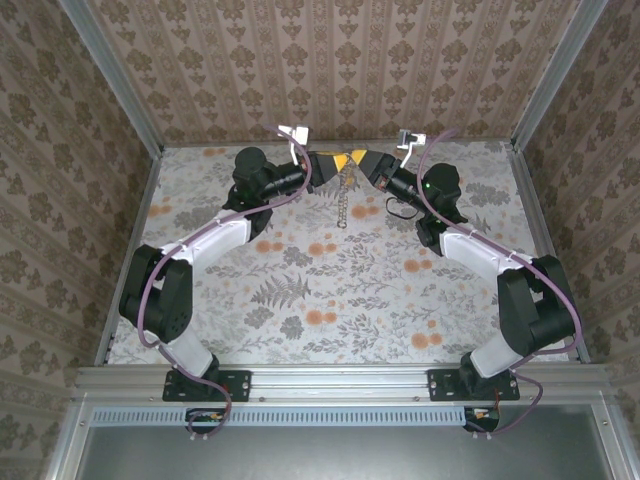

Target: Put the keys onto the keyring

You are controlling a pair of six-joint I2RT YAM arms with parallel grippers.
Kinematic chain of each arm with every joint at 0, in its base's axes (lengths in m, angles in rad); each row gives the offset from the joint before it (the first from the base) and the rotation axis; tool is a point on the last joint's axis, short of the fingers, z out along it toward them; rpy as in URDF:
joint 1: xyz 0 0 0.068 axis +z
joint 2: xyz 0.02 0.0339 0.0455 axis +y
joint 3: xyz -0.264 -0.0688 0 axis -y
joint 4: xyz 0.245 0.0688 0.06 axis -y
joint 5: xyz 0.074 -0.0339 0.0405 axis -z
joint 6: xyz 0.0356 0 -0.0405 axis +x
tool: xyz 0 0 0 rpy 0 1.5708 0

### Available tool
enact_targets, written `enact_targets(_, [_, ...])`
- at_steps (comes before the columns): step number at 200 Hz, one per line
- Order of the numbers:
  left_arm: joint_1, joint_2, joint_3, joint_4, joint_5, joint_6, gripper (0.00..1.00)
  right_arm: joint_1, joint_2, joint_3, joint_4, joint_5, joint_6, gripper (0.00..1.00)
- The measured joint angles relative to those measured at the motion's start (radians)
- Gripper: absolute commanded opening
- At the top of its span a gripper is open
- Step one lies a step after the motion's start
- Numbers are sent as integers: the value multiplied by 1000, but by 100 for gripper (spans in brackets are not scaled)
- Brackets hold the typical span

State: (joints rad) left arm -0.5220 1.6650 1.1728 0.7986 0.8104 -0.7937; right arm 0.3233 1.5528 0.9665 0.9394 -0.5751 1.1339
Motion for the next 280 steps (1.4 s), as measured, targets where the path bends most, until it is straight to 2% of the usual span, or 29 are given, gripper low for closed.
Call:
enact_targets(64, [0,0,0,3,0,0,0,1,0,-1,0,1,3,28])
enact_targets(195, [0,0,0,3,-1,0,0,9,-13,-74,135,23,48,25])
enact_targets(280, [0,0,0,6,-4,0,0,27,-9,-72,136,22,52,24])
